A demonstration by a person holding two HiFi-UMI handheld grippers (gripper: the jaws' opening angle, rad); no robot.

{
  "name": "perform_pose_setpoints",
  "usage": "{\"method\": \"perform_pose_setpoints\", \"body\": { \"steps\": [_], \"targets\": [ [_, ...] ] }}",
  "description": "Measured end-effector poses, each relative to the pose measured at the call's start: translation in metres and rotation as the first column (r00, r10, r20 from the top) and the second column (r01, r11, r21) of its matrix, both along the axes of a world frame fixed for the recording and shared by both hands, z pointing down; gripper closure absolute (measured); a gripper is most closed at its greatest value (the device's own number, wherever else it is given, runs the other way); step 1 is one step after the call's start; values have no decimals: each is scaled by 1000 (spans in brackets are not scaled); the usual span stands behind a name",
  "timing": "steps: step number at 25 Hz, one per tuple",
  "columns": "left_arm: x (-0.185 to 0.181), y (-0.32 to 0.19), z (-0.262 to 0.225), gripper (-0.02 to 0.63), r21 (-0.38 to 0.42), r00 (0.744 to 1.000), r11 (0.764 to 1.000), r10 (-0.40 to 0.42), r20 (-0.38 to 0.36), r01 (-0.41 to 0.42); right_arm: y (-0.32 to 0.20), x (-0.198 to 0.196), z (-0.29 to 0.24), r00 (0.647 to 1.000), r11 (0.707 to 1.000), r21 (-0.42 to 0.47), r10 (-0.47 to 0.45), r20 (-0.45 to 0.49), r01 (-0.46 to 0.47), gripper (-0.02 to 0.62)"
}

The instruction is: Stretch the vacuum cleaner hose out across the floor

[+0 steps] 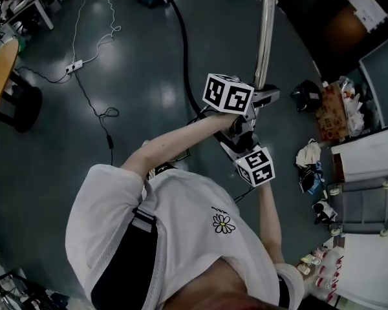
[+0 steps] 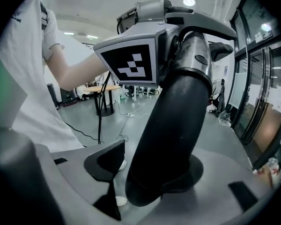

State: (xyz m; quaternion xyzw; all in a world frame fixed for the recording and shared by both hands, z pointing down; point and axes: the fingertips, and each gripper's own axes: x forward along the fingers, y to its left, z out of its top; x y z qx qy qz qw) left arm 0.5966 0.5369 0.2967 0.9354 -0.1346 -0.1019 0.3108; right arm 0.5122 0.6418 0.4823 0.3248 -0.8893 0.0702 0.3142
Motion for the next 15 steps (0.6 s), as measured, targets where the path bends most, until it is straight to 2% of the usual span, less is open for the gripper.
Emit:
{"method": "perform_pose_setpoints", "body": {
  "steps": [3, 7, 15],
  "targets": [
    [4, -1, 0, 525, -6, 1000, 1000, 2, 15, -2, 0, -2, -2, 1000, 1000, -13, -4, 27, 5, 337],
    [-11, -9, 8, 525, -1, 998, 999, -34, 47, 34, -2, -15, 3, 999, 1000, -6, -16, 46, 17, 337],
    [-30, -20, 9, 525, -18, 997, 997, -72, 23, 73, -10, -25, 2, 999, 999, 18, -34, 27, 34, 337]
  ]
}}
